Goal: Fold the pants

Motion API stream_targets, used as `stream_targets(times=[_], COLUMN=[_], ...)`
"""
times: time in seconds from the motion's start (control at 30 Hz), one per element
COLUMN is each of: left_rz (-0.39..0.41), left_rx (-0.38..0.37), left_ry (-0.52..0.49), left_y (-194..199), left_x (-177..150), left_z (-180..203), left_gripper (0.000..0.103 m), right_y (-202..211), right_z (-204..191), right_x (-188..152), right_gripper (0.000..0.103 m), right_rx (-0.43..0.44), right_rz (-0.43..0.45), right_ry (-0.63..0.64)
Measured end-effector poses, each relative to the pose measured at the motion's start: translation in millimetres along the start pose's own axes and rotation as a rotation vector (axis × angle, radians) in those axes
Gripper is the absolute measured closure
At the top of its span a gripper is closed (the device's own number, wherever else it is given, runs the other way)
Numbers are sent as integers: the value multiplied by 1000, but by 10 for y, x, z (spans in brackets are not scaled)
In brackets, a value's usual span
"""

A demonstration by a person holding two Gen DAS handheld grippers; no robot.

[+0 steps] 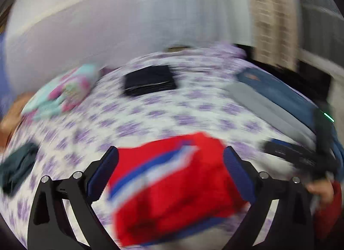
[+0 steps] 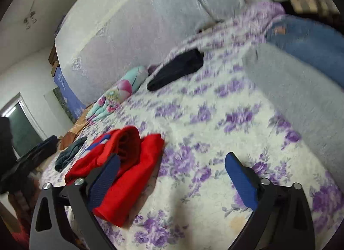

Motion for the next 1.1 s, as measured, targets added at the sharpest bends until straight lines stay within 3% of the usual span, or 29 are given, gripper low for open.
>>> stream_targets(times=[0.13,0.27,0.33,0.43,0.6,0.7,0.83,0.93,1.03,1.1], left_rz=[-31,-29,-55,-60,-84,-100,-89,-75,-104,-108], left_rx=[-14,36,52,95,100,81,76,74,94,106], left_ry=[177,204,176,115,96,116,88,41,25,29], left_y=[-21,-54,-95,-152,-253,-283,-217,-196,-297,-302], left_x=[50,-19,-95,-181,-315,-339,-357,-388,-451,-461], left_z=[-517,-725,-758,-735,-753,-801,-763,-674,-639,-660], left_gripper=[8,8,8,8,8,8,8,8,8,8], right_y=[14,-300,-509,-726,-660,-595,-346,-279,-381,-211], right_z=[-622,-1062,-1059,-933,-937,-956,-911,-842,-765,-729], right_x=[78,91,87,109,119,79,99,88,-9,60], right_gripper=[22,33,37,42,75,81,84,83,71,68], right_rx=[104,108,114,216,265,253,244,196,151,149], right_rz=[5,-68,-124,-174,-143,-130,-97,-134,-212,-152], right_ry=[213,366,346,219,175,189,190,228,228,202])
Point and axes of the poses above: each gripper's, at about its wrist camera, not at the fingertips, and y roughly against the way its jaws point, z to its right, x to its top, the point moved 1 cm from there along -y, roughly the way its jaws point, and after that the axes turned 15 degrees about y, right-handed, at the moved point
